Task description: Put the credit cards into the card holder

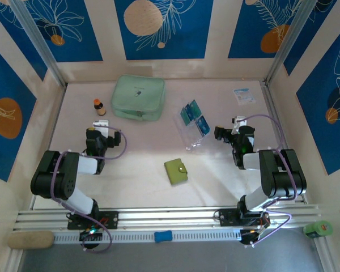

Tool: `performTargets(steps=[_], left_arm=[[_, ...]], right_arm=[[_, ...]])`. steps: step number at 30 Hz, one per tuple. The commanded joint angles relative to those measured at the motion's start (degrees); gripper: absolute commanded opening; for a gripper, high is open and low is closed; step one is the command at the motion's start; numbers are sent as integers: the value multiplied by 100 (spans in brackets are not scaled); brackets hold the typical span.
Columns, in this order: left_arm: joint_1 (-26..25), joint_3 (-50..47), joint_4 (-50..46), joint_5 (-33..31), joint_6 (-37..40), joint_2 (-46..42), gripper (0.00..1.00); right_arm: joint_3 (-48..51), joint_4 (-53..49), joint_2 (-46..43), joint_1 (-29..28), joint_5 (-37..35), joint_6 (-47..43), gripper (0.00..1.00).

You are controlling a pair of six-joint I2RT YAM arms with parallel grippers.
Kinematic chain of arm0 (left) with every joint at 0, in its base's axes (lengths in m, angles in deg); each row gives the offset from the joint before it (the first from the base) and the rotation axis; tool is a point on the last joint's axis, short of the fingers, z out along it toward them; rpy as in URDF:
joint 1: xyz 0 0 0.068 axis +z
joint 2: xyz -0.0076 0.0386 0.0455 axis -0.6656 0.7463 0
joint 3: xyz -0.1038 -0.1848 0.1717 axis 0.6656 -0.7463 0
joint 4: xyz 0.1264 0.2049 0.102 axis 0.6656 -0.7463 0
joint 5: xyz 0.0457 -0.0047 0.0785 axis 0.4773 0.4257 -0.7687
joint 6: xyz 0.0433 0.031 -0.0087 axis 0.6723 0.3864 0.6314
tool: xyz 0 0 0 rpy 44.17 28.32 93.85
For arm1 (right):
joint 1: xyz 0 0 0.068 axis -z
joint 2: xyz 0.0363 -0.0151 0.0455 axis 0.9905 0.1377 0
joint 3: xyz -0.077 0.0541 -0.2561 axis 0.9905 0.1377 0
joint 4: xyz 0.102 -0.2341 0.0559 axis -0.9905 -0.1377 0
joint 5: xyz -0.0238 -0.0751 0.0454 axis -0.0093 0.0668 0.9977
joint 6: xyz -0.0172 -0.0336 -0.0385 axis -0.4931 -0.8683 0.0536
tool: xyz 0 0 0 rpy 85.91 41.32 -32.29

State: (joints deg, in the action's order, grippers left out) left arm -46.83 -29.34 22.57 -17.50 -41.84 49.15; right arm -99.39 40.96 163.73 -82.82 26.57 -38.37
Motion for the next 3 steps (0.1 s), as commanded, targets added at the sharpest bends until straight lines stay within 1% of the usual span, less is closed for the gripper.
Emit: performTargets(steps=[1,3], left_arm=[[53,54,101,122,-80,19,100],[54,4,176,130,-79,-8,100]], right_arm=[[-99,142,-41,7,94,-93,99],[-66,198,-54,-21,62,-117,99]])
